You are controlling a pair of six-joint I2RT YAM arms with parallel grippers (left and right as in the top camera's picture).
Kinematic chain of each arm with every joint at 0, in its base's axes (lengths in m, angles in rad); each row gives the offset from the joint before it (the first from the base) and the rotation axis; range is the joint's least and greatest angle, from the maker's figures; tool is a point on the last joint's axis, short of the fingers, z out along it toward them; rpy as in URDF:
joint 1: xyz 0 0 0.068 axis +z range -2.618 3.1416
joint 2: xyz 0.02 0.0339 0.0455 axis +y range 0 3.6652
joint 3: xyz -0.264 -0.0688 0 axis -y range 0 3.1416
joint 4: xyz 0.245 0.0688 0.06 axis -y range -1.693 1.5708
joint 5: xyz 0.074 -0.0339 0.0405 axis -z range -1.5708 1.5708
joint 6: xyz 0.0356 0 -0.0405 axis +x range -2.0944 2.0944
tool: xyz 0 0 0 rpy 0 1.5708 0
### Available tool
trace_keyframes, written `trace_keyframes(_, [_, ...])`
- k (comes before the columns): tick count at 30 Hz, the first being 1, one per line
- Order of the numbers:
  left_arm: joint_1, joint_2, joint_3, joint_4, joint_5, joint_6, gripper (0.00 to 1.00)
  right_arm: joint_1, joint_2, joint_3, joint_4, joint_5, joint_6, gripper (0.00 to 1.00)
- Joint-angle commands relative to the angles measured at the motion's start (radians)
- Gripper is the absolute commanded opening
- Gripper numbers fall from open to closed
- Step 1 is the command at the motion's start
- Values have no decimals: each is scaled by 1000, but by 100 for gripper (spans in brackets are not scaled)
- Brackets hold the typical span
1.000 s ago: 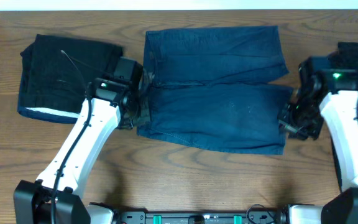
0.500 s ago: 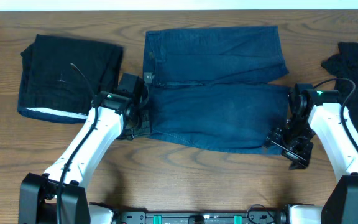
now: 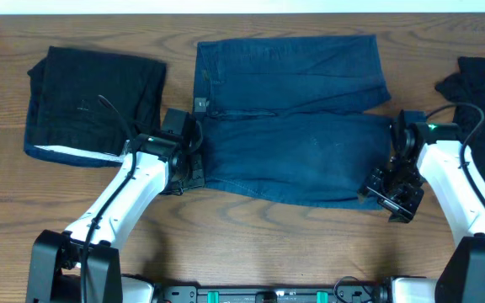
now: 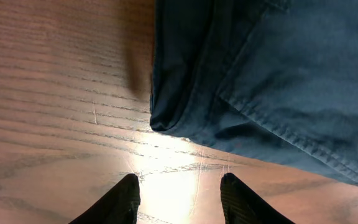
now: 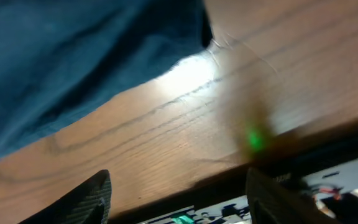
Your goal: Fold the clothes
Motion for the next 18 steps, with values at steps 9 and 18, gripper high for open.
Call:
trace_keyframes(9, [0, 4, -4, -6, -16, -19, 45, 3, -7, -142, 257, -11, 301, 63])
trace_keyframes(18, [0, 4, -4, -6, -16, -19, 45, 4, -7, -172, 349, 35, 446, 64])
